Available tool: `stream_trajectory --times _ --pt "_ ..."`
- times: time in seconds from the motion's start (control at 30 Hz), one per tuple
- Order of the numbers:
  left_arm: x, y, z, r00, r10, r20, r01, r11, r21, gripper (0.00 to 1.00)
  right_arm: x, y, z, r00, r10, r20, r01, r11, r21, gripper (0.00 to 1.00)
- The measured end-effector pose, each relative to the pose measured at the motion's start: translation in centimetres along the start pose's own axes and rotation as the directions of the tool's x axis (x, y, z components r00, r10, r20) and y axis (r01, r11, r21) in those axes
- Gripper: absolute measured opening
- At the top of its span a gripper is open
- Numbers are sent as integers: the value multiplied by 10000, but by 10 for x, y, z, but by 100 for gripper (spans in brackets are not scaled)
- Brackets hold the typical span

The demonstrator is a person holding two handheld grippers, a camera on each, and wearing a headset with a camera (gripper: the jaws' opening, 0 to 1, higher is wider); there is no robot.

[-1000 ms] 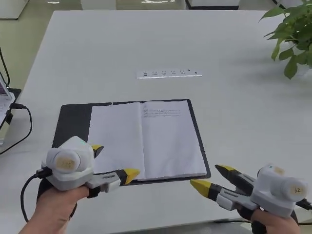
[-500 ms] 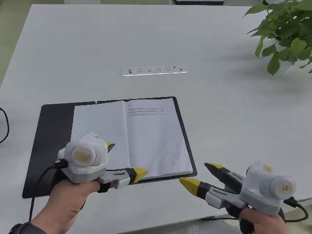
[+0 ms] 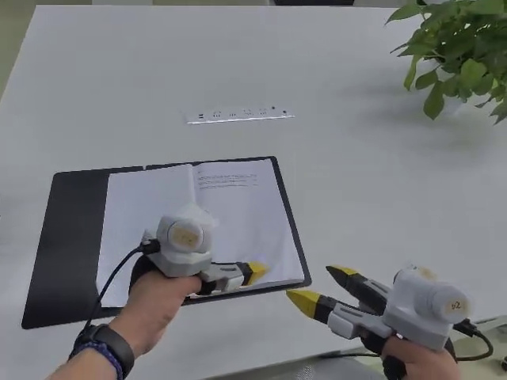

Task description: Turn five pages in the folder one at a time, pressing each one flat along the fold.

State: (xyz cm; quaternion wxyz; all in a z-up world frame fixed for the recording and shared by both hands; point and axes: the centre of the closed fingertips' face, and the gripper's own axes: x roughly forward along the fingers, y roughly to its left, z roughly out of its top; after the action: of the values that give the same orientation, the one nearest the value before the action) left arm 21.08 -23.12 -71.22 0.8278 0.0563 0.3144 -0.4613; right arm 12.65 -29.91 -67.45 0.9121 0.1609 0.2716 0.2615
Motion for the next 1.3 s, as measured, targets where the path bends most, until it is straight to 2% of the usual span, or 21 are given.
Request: stream_trajectory --times 0.13,0.33,0.43,0.53,0.6,0.97,1.07,1.13,1.3 --pt "18 -11 1 9996 -211 -172 214 9997 146 74 -2 -4 -1 10000 -30 53 29 10000 56 65" --pt "44 -17 3 9991 -223 -351 231 9995 227 74 -6 -8 -3 9999 -82 78 80 9997 213 65" --pt "60 -15 -8 9965 -26 -837 46 9997 246 76 -8 -10 -4 9999 -109 64 107 9995 282 65" --pt "69 -16 -13 9950 112 -992 -81 9995 313 76 -9 -14 -3 9998 -151 121 147 9992 377 64" --pt "74 -11 -19 9922 468 -1156 -427 9984 382 76 -9 -16 -5 9999 -140 61 137 9992 388 64" --pt "89 -18 -26 9877 679 -1405 -640 9974 315 78 -5 -18 -12 9995 130 -298 -119 9992 380 64" --pt "91 -17 -29 9848 868 -1502 -760 9942 760 77 -4 -18 -11 9993 212 -305 -200 9991 374 64" --pt "90 -14 -32 9804 1098 -1636 -867 9861 1419 76 -3 -19 -10 9993 233 -305 -222 9991 367 64" --pt "91 -15 -33 9814 1104 -1568 -884 9860 1411 76 -1 -22 -9 9990 302 -332 -289 9988 401 63"
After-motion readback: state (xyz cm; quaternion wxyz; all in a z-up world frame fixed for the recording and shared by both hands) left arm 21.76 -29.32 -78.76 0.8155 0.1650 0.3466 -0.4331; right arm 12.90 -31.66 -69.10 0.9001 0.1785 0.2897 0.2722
